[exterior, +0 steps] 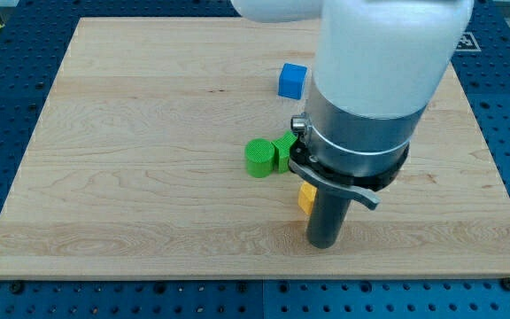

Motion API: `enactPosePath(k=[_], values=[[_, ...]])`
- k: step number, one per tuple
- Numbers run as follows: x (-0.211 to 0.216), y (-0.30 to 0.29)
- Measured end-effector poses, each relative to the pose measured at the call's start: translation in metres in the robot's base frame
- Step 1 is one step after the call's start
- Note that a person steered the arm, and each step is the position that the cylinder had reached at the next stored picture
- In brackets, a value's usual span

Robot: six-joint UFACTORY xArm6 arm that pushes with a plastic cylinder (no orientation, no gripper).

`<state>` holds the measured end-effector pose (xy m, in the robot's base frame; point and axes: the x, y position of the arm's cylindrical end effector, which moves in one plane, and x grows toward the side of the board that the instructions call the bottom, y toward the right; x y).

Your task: Slide the hexagon to the bottom right of the green star

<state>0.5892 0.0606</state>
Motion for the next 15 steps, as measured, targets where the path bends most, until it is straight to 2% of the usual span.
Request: enactPosePath(k=[1,3,5,8,14,15], values=[[0.0,-0.039],[-0.026,-0.052],[-0.04,0.0],[-0.043,0.048],[-0.039,0.072],[-0.05,0.074]])
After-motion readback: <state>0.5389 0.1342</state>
